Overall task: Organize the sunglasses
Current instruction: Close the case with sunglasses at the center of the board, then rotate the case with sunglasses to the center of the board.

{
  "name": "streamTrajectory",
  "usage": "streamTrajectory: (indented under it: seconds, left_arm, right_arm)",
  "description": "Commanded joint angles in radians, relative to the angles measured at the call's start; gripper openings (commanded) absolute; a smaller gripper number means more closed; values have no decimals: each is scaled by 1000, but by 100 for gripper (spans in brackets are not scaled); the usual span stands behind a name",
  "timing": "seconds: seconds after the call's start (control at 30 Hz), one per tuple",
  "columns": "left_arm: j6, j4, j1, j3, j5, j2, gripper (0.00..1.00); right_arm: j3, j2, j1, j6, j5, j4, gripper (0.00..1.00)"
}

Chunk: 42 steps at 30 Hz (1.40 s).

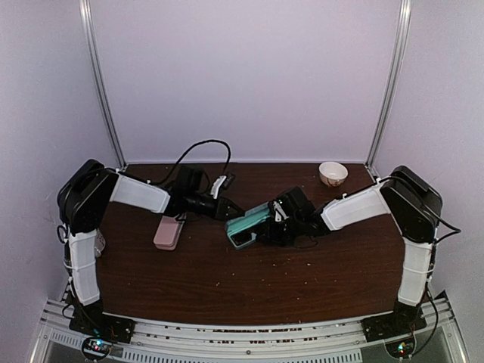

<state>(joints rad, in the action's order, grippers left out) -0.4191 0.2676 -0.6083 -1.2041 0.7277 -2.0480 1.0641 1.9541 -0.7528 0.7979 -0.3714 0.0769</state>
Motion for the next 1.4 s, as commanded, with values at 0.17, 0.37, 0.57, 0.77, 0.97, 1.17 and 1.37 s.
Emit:
streamTrajectory:
  seconds: [0.17,0.37,0.57,0.77,0.97,1.17,1.37]
  left_arm:
    - [6,-41,-44,37,25,5,11]
    - [14,-54,-54,42,20,4,10]
    - [23,-69,-69,43,19,-1,10]
    - [23,-80,-82,40,20,-16,10]
    - [25,-89,-94,40,19,-23,10]
    - [23,-92,-100,37,19,-27,10]
    - [14,-88,-102,36,15,-10,10]
  right_arm:
    - [41,47,-6,-8,-6,15,14]
    - [52,49,-4,-17,-2,6,13]
    - [63,48,2,-28,5,2,12]
    - [74,51,7,-46,12,-6,12]
    - [76,55,12,-54,12,-6,11]
    - [75,56,14,-58,11,-4,11]
    - [68,45,18,-72,15,-11,11]
